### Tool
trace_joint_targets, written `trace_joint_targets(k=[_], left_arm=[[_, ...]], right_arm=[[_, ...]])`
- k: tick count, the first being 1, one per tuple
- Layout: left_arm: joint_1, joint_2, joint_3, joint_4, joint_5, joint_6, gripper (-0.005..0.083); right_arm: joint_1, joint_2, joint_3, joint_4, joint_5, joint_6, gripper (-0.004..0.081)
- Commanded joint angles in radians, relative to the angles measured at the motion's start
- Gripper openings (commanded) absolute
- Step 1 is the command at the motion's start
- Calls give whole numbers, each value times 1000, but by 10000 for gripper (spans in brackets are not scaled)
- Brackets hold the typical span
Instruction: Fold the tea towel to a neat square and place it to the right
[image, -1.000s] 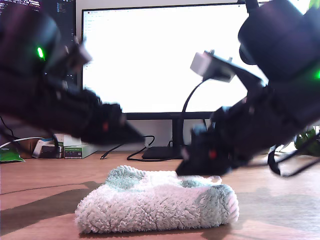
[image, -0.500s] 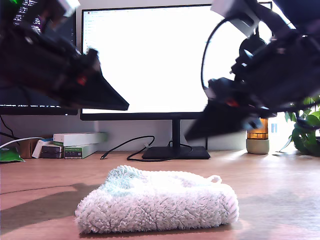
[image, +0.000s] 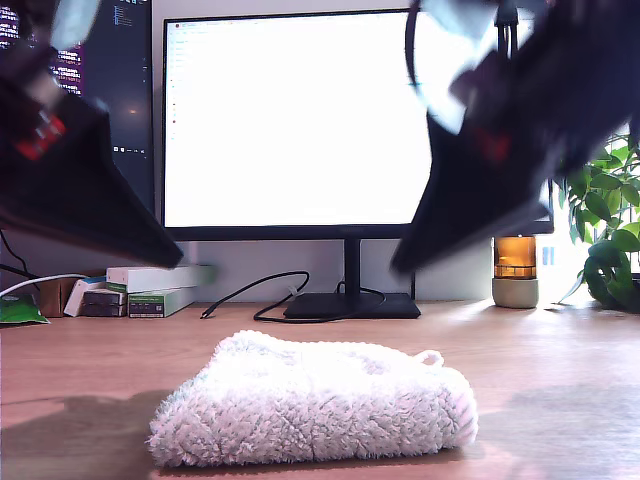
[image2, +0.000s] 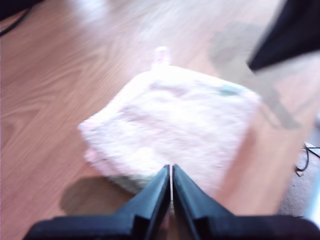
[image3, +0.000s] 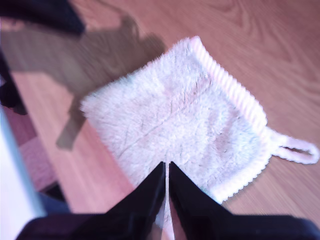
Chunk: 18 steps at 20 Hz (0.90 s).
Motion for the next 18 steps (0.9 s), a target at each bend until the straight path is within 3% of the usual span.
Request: trace_joint_targets(k=[1, 11, 18], left_arm=[[-12, -52, -17, -28, -10, -13, -24], [-13, -72, -17, -41, -28, -13, -24], [-13, -72, -17, -39, -63, -13, -24]], right_arm=[[7, -14, 37, -82, -3, 5, -12], [5, -21, 88, -116, -3, 0, -12], [5, -14, 88, -69, -3, -6, -12]])
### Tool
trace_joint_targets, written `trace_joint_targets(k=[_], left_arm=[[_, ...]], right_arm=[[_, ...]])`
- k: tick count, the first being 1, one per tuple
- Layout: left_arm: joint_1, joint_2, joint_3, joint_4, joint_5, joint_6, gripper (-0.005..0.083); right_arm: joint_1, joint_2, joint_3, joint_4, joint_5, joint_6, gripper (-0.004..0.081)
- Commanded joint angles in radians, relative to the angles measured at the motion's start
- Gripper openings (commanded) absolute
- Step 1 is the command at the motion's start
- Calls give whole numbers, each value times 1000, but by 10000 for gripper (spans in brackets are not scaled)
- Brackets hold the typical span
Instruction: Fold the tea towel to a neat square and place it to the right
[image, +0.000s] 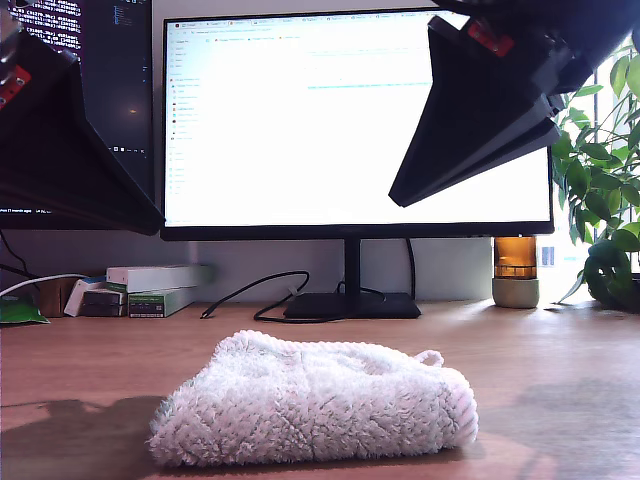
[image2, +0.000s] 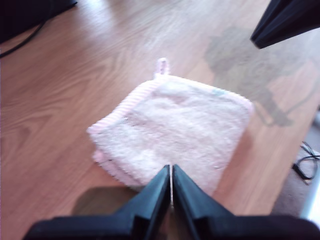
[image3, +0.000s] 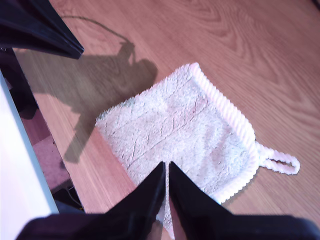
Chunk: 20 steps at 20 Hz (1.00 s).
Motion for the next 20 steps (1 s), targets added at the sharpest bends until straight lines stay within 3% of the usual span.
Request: trace_joint_targets(k=[1, 10, 17, 20], left_arm=[[0, 4, -17, 15, -27, -3, -24], [2, -59, -25, 61, -198, -38, -24], [29, -143, -39, 84, -217, -100, -24], [31, -148, -39, 82, -239, -100, -24]], right_arm=[[3, 22, 5, 28, -3, -6, -12], [5, 298, 5, 408, -40, 0, -12], [5, 490, 5, 590, -119, 0, -12], [5, 563, 5, 605, -119, 0, -12]])
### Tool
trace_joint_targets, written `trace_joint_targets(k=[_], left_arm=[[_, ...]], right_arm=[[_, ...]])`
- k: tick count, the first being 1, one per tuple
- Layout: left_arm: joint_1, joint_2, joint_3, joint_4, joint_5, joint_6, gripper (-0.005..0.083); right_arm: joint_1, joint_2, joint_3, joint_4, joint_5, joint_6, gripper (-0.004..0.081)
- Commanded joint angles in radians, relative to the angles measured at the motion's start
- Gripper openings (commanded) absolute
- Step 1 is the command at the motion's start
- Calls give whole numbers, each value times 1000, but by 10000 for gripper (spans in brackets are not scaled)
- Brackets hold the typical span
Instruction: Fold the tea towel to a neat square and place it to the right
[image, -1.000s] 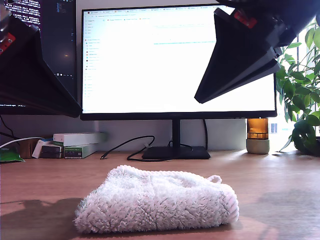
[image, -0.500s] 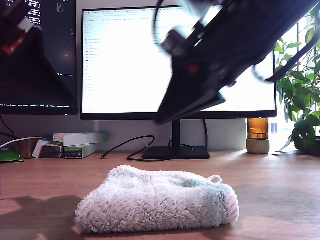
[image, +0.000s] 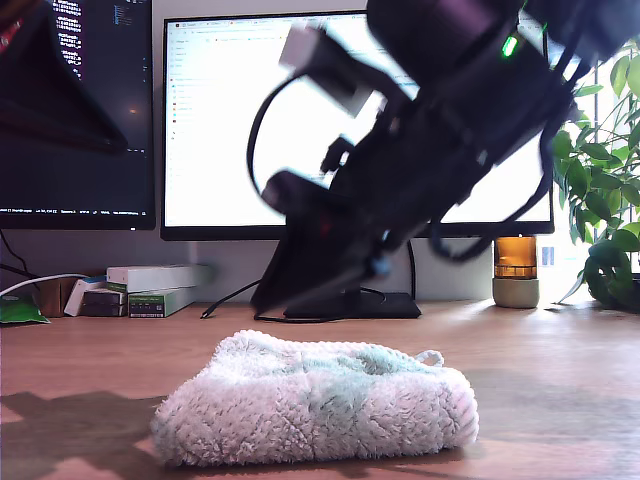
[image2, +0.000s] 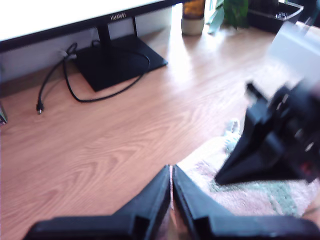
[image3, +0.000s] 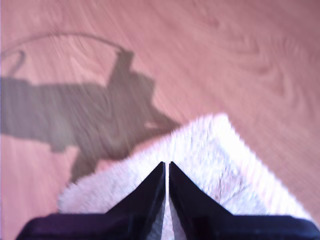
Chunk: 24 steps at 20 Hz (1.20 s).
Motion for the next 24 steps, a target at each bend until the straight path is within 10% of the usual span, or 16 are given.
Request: trace_joint_targets(k=[1, 9, 24], left_arm=[[3, 3, -29, 7, -6, -2, -24], [3, 3, -29, 6, -5, -2, -24], [5, 3, -29, -21, -7, 80, -24]], right_arm=[[5, 49, 4, 8, -7, -2, -12], [-16, 142, 4, -153, 144, -34, -12], [-315, 142, 3, -581, 415, -40, -12]])
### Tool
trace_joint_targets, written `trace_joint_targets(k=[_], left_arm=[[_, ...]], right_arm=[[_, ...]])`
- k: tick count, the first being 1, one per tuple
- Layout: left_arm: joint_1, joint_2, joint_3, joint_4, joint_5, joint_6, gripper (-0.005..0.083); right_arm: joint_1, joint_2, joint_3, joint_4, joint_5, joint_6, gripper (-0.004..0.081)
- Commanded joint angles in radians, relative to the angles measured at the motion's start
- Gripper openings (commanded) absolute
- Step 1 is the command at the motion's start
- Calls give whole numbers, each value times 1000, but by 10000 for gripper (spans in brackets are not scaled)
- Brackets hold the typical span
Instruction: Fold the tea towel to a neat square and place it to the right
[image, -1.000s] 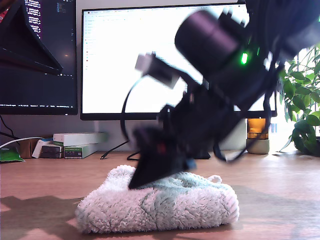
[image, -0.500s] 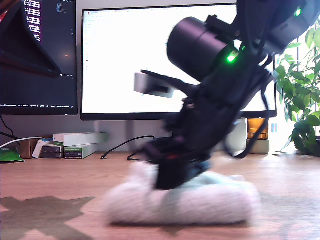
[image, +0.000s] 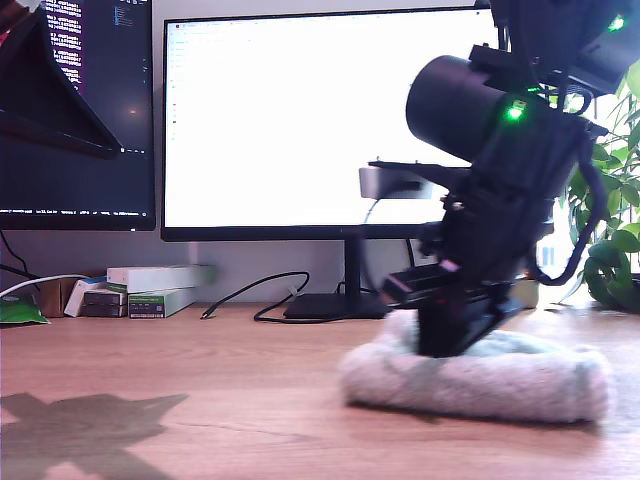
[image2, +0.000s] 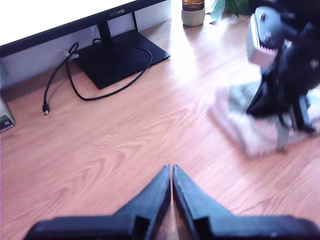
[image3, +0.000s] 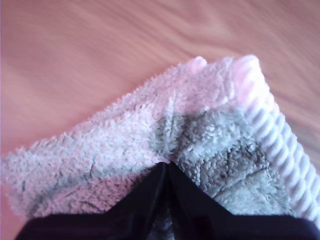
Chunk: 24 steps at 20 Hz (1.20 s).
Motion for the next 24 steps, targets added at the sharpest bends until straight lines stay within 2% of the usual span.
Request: trace_joint_targets(k=[1, 8, 11, 13, 16, 19, 21, 24], left_arm=[[6, 3, -27, 2, 0, 15, -24], [40, 3, -27, 3, 1, 34, -24], [56, 3, -27, 3, 4, 34, -24], [62, 3, -27, 3, 11, 33, -24], [62, 3, -27, 3, 14, 33, -24], [62, 3, -27, 3, 14, 33, -24], [62, 3, -27, 2, 21, 33, -24], [62, 3, -27, 0, 40, 33, -24]], right_arm=[[-68, 106, -109, -122, 91, 26, -12], [-199, 106, -121, -268, 209, 191, -12], [-272, 106, -128, -325, 253, 306, -12], [-313, 106, -135, -362, 270, 420, -12], [-365, 106, -144, -435, 377, 566, -12], [-412, 106, -155, -512, 446, 618, -12], [-432, 106, -158, -512, 445, 646, -12], [-418, 86, -158, -448, 385, 638, -12]])
